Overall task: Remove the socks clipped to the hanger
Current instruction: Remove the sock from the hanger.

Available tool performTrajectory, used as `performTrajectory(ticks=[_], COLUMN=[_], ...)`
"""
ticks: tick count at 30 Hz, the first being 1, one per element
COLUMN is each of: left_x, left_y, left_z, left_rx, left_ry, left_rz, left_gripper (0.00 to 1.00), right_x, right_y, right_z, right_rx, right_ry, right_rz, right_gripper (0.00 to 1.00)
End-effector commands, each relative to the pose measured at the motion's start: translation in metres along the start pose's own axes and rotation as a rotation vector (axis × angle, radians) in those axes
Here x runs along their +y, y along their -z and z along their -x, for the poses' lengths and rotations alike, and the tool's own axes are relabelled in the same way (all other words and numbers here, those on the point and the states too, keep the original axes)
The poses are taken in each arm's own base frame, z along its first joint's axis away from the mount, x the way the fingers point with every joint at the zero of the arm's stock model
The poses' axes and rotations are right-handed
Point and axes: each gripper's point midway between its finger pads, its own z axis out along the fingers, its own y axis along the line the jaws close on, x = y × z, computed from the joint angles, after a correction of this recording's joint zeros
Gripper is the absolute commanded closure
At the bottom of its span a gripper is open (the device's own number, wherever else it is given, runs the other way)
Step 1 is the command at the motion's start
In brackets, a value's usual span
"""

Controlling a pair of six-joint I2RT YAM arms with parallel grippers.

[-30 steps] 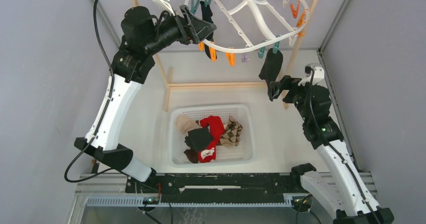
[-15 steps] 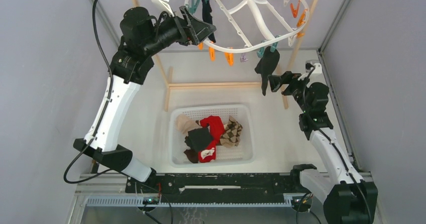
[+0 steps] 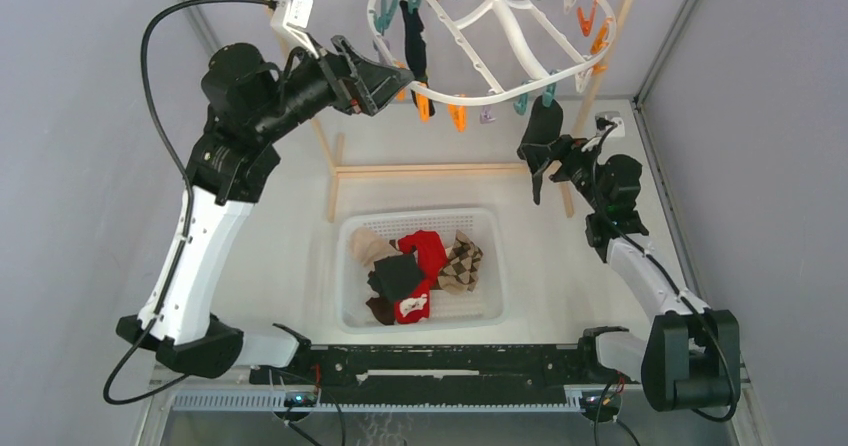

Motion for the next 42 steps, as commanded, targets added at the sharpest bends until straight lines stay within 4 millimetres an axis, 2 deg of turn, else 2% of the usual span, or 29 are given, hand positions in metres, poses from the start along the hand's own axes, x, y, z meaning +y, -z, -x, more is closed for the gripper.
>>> performTrajectory(ticks=[1,3,7,13,14,22,26,33,42], left_x=[-0.020,-0.022,-0.025,-0.017,-0.018,0.002,0.011,0.026,0.019], left_y=[0.028,0.038,0.061,0.087,0.092,0.099,0.097,0.090,0.071], left_z=[0.020,0.017,0.008,-0.016,-0.018,-0.056,-0.078,-0.113,-0.141], left_rx=[-0.097,-0.107,-0.126,-0.127,-0.128,-0.070,-0.040,0.011,0.042], left_ry=[-0.020,-0.016,-0.011,-0.001,-0.004,0.015,0.043,0.075,0.096], left_rz=[-0.036,-0.034,-0.023,0.013,0.015,0.059,0.060,0.057,-0.026], left_gripper=[0.00,0.00,0.00,0.00,0.00,0.00,0.00,0.00,0.00], right_x=[0.006,0.001,-0.007,0.000,0.003,0.024,0.039,0.068,0.108], right_y=[-0.009,-0.010,-0.014,-0.018,-0.018,-0.011,-0.002,0.020,0.052], right_z=[0.010,0.006,-0.001,0.000,0.001,0.007,0.010,0.017,0.021], right_rx=[-0.047,-0.036,-0.024,-0.005,-0.003,0.020,0.034,0.059,0.079], right_ry=[-0.006,-0.011,-0.022,-0.033,-0.034,-0.027,-0.021,-0.028,-0.062], right_rz=[0.030,0.006,-0.019,0.015,0.023,0.071,0.105,0.179,0.267], right_gripper=[0.13,0.16,0.30,0.55,0.62,0.95,1.00,1.00,1.00])
